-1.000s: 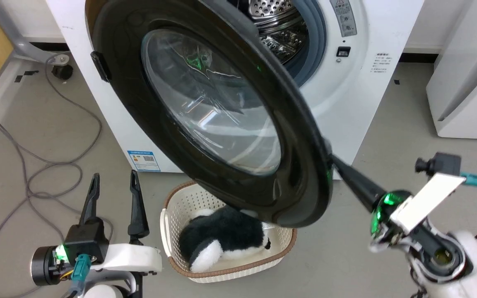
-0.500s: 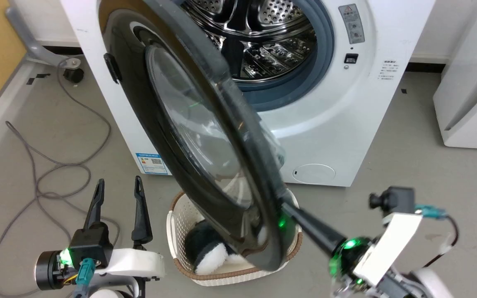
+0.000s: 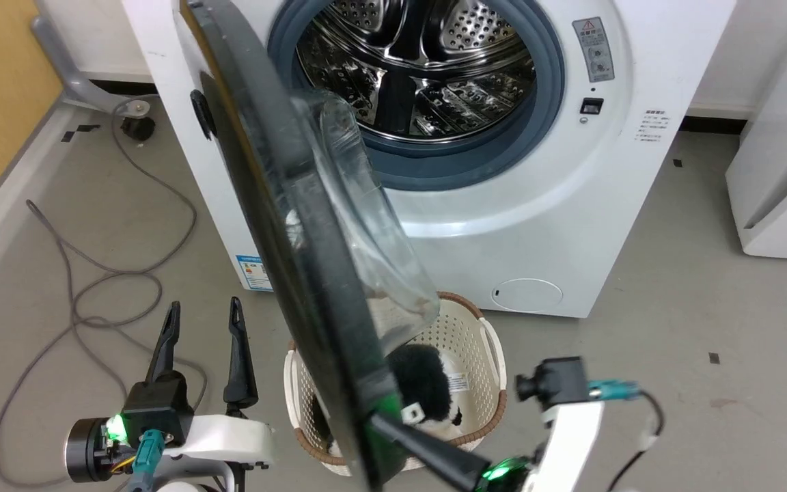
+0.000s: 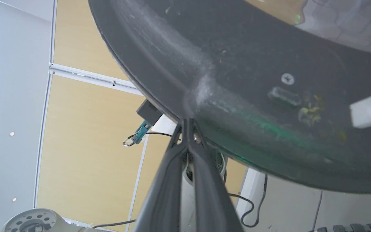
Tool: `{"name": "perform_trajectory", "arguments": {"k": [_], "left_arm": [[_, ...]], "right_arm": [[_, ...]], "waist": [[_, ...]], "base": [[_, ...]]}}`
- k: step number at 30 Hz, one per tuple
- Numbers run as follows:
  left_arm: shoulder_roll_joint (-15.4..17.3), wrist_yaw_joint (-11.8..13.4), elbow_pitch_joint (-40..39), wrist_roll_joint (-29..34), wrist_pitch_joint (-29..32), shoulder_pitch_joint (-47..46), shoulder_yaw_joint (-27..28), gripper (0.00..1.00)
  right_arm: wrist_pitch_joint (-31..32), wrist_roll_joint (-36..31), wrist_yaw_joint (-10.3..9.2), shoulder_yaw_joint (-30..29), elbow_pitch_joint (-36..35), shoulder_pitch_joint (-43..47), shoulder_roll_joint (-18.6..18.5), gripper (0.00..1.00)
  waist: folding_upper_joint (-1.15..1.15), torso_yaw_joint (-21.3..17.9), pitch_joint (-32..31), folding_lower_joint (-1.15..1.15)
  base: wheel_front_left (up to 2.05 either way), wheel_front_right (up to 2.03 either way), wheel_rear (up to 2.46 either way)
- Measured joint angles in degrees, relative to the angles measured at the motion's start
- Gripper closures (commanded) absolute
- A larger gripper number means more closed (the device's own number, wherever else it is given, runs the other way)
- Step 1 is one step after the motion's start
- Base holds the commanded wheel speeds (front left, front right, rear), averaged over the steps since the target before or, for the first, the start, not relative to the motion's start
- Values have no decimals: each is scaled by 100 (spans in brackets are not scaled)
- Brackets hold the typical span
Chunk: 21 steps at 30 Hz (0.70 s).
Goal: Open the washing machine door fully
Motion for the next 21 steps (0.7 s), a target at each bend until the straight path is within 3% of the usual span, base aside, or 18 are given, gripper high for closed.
{"name": "perform_trajectory", "arguments": {"k": [12, 17, 21], "left_arm": [[0, 2, 48, -2, 0, 1, -5, 0], [0, 4, 55, -1, 0, 2, -2, 0], [0, 3, 54, 0, 0, 27, 52, 0]], "right_arm": [[81, 79, 0, 681, 345, -104, 267, 100], [-57, 94, 5, 569, 270, -121, 272, 100], [-335, 81, 21, 147, -9, -126, 151, 100]], "waist": [[0, 81, -6, 0], [0, 72, 3, 0], [0, 17, -8, 0]], "base": [[0, 0, 0], [0, 0, 0], [0, 0, 0]]}}
